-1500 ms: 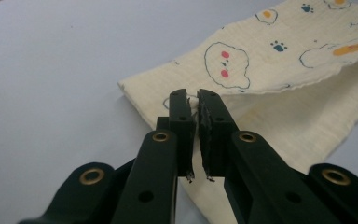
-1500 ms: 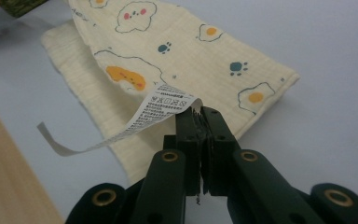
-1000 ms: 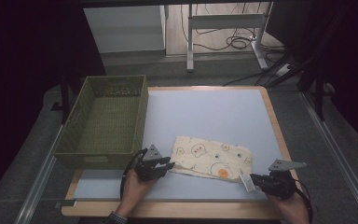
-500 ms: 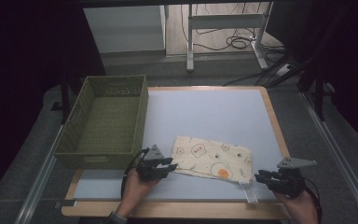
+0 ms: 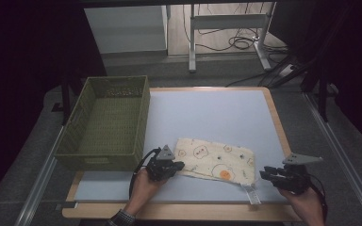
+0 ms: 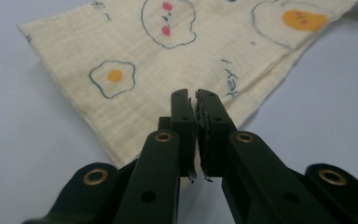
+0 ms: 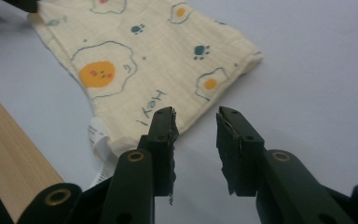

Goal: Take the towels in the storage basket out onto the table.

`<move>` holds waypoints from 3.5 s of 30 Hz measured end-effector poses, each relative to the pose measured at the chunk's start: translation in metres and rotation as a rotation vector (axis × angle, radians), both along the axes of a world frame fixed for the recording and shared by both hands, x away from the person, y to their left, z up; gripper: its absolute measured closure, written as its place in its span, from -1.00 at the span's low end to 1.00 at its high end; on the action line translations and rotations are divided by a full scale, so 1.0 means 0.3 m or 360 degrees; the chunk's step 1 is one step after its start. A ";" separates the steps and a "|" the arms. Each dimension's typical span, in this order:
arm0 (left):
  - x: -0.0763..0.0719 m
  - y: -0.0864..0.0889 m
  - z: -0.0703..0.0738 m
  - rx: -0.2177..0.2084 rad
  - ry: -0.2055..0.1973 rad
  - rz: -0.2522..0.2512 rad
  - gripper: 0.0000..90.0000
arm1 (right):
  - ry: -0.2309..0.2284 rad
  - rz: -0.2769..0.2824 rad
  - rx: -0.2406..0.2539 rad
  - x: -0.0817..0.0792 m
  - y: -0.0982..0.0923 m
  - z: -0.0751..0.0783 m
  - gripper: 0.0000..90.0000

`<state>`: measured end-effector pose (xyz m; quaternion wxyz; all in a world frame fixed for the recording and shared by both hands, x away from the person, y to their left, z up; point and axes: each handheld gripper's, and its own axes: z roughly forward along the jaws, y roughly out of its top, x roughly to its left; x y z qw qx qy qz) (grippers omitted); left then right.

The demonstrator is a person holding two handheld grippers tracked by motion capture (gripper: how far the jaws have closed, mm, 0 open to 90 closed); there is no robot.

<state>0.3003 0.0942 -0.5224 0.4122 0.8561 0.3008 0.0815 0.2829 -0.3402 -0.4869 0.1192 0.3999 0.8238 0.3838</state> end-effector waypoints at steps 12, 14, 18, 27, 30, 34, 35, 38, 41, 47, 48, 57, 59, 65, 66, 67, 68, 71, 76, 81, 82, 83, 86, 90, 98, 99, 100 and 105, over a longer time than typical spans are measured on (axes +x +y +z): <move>0.002 0.020 -0.018 -0.0037 0.0077 0.0033 0.26 | -0.0003 -0.0044 0.0006 0.073 0.020 -0.003 0.36; 0.009 0.021 -0.011 -0.0038 0.0060 0.0058 0.11 | -0.0017 -0.0056 -0.0001 0.115 0.038 -0.004 0.34; 0.047 0.018 -0.003 -0.0039 0.0026 0.0143 -0.08 | -0.0026 -0.0095 0.0000 0.199 0.068 -0.018 0.30; 0.128 -0.014 0.016 -0.0029 -0.0056 0.0291 -0.24 | 0.0031 -0.0143 -0.0106 0.314 0.116 -0.090 0.31; 0.146 -0.021 0.027 -0.0013 -0.0080 0.0327 -0.30 | 0.0004 -0.0097 -0.0135 0.302 0.132 -0.100 0.66; 0.173 -0.025 0.040 -0.0024 -0.0098 0.0374 -0.30 | 0.0012 -0.0052 -0.0183 0.290 0.148 -0.088 0.91; 0.180 -0.024 0.044 -0.0027 -0.0105 0.0387 -0.29 | 0.0013 -0.0057 -0.0207 0.291 0.150 -0.082 0.91; 0.208 -0.021 0.053 -0.0052 -0.0106 0.0424 -0.26 | -0.0025 -0.0078 -0.0218 0.313 0.141 -0.060 0.91; 0.238 -0.021 0.056 -0.0072 -0.0087 0.0450 -0.20 | -0.0045 -0.0094 -0.0217 0.347 0.129 -0.043 0.91; 0.307 -0.035 0.034 -0.0047 -0.0042 0.0478 -0.09 | -0.0039 -0.0155 -0.0228 0.431 0.101 -0.036 0.90; 0.315 -0.037 0.029 -0.0051 -0.0030 0.0474 -0.06 | -0.0017 -0.0162 -0.0209 0.447 0.095 -0.041 0.89; 0.381 -0.063 -0.036 0.0166 -0.0046 0.0511 -0.04 | -0.0009 -0.0160 -0.0159 0.438 0.079 -0.046 0.79; 0.383 -0.067 -0.042 0.0201 -0.0072 0.0523 -0.04 | -0.0016 -0.0163 -0.0158 0.429 0.071 -0.038 0.76; 0.373 -0.063 -0.021 0.0174 -0.0093 0.0502 -0.08 | -0.0011 -0.0170 -0.0130 0.391 0.038 -0.016 0.60; 0.365 -0.062 -0.013 0.0145 -0.0092 0.0488 -0.10 | -0.0014 -0.0165 -0.0126 0.382 0.034 -0.013 0.58; 0.356 -0.060 -0.007 0.0116 -0.0089 0.0476 -0.11 | -0.0017 -0.0163 -0.0123 0.373 0.031 -0.011 0.56; 0.349 -0.059 -0.003 0.0099 -0.0087 0.0461 -0.13 | -0.0016 -0.0156 -0.0122 0.363 0.029 -0.008 0.54; 0.344 -0.065 -0.017 0.0154 -0.0070 0.0430 -0.18 | -0.0016 -0.0127 -0.0099 0.332 0.031 0.002 0.46; 0.365 -0.054 -0.051 0.0147 -0.0033 0.0448 -0.23 | 0.0013 -0.0077 -0.0076 0.293 0.055 0.008 0.41; 0.382 -0.036 -0.068 0.0076 0.0003 0.0443 -0.38 | 0.0041 -0.0016 -0.0057 0.262 0.100 -0.002 0.33; 0.384 -0.034 -0.068 0.0074 0.0010 0.0440 -0.38 | 0.0043 -0.0009 -0.0057 0.258 0.107 -0.004 0.33; 0.383 -0.037 -0.069 0.0079 0.0004 0.0439 -0.39 | 0.0044 0.0005 -0.0053 0.254 0.119 -0.008 0.30; 0.382 -0.036 -0.070 0.0078 0.0003 0.0438 -0.40 | 0.0046 0.0055 -0.0036 0.239 0.163 -0.019 0.27; 0.381 -0.035 -0.072 0.0069 0.0000 0.0442 -0.40 | 0.0051 0.0120 -0.0034 0.223 0.229 -0.033 0.21; 0.382 -0.034 -0.073 0.0060 0.0006 0.0444 -0.38 | 0.0033 0.0274 -0.0074 0.189 0.387 -0.050 0.09; 0.382 -0.033 -0.073 0.0063 0.0004 0.0442 -0.38 | 0.0031 0.0289 -0.0072 0.187 0.401 -0.051 0.09; 0.382 -0.034 -0.073 0.0061 0.0002 0.0445 -0.38 | 0.0029 0.0309 -0.0066 0.184 0.420 -0.052 0.09; 0.381 -0.035 -0.074 0.0061 0.0001 0.0448 -0.38 | 0.0024 0.0413 -0.0056 0.163 0.521 -0.058 0.22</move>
